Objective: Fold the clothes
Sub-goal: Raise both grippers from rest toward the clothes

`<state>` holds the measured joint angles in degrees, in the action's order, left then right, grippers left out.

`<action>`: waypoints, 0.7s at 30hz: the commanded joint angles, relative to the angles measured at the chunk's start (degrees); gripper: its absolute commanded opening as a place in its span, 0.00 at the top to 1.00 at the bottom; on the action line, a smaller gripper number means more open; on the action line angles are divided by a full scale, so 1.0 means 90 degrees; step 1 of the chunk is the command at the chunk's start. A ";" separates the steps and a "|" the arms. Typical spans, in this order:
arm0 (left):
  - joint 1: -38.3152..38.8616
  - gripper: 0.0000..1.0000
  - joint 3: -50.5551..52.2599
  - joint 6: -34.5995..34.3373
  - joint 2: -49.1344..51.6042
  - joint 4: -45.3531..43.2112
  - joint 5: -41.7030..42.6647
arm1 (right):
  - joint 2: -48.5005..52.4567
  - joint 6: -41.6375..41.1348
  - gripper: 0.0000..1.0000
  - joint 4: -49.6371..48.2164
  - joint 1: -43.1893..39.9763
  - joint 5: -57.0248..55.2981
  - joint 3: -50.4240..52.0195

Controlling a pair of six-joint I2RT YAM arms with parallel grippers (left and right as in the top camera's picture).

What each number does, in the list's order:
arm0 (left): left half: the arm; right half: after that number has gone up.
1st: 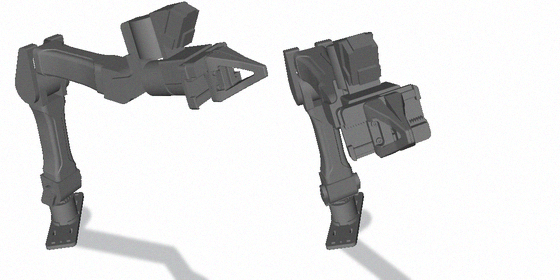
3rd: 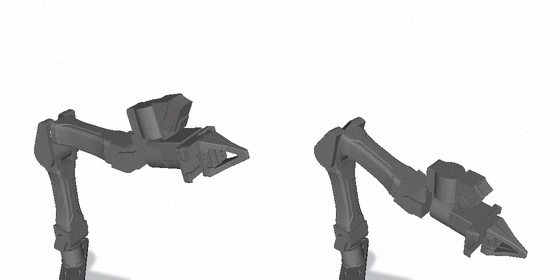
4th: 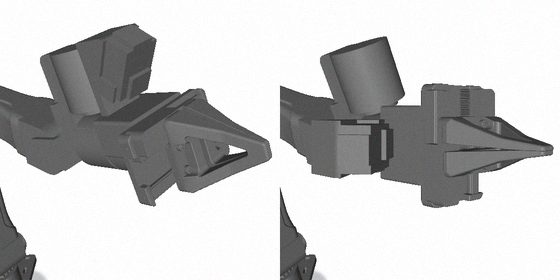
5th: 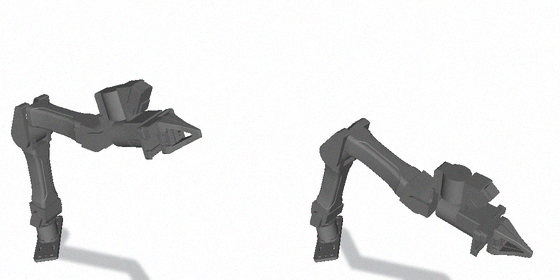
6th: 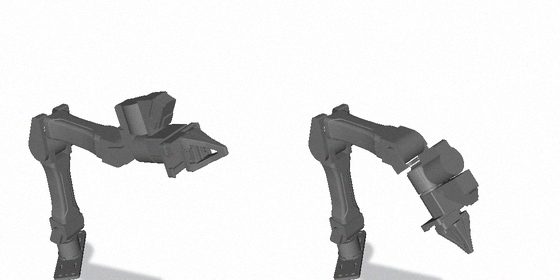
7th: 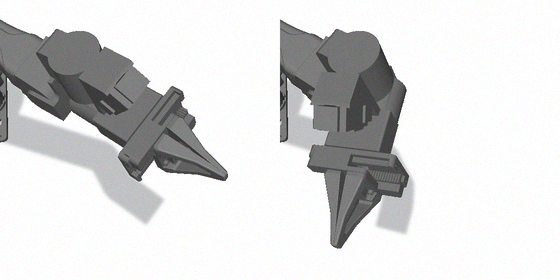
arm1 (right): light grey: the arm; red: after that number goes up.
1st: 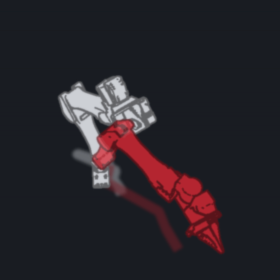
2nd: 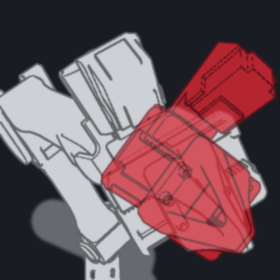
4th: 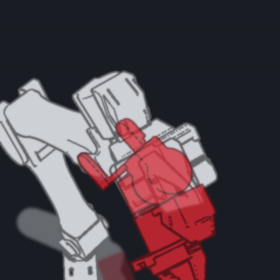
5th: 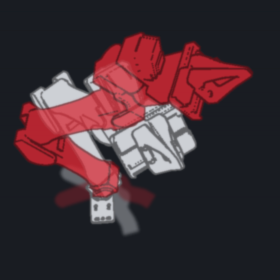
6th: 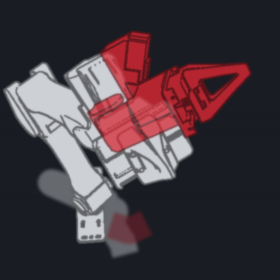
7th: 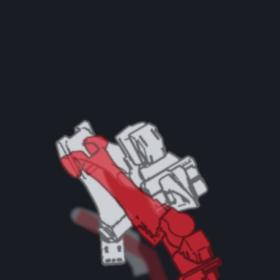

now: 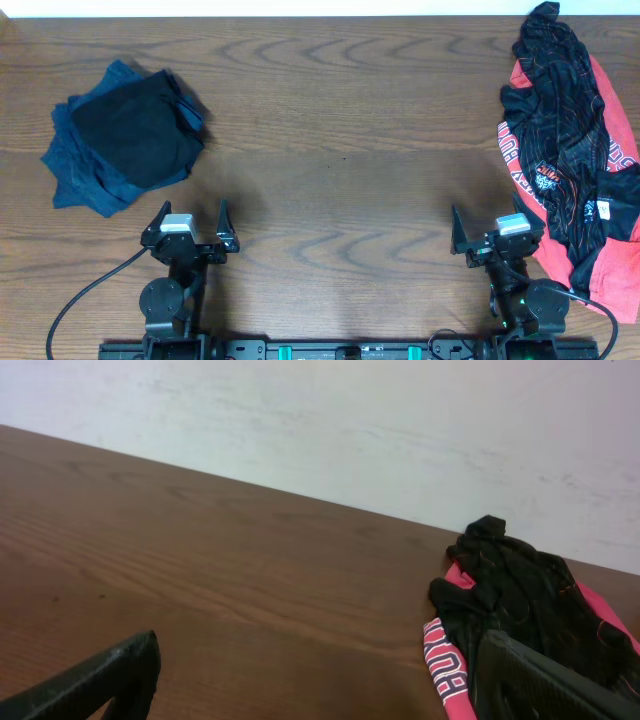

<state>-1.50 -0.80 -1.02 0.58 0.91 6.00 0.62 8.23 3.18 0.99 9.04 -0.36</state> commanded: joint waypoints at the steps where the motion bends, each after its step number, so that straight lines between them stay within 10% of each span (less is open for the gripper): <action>1: -0.0007 0.02 0.0063 0.0109 -0.0039 0.0255 0.0112 | -0.0039 0.0092 0.01 0.0027 0.0053 0.0002 0.0005; 21: -0.0007 0.02 0.0063 0.0049 -0.0039 0.0253 0.0114 | -0.0039 0.0063 0.01 0.0027 0.0051 -0.0034 0.0005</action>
<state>-1.50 -0.80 -1.04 0.58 0.91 6.00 0.62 8.23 3.18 0.99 9.02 -0.36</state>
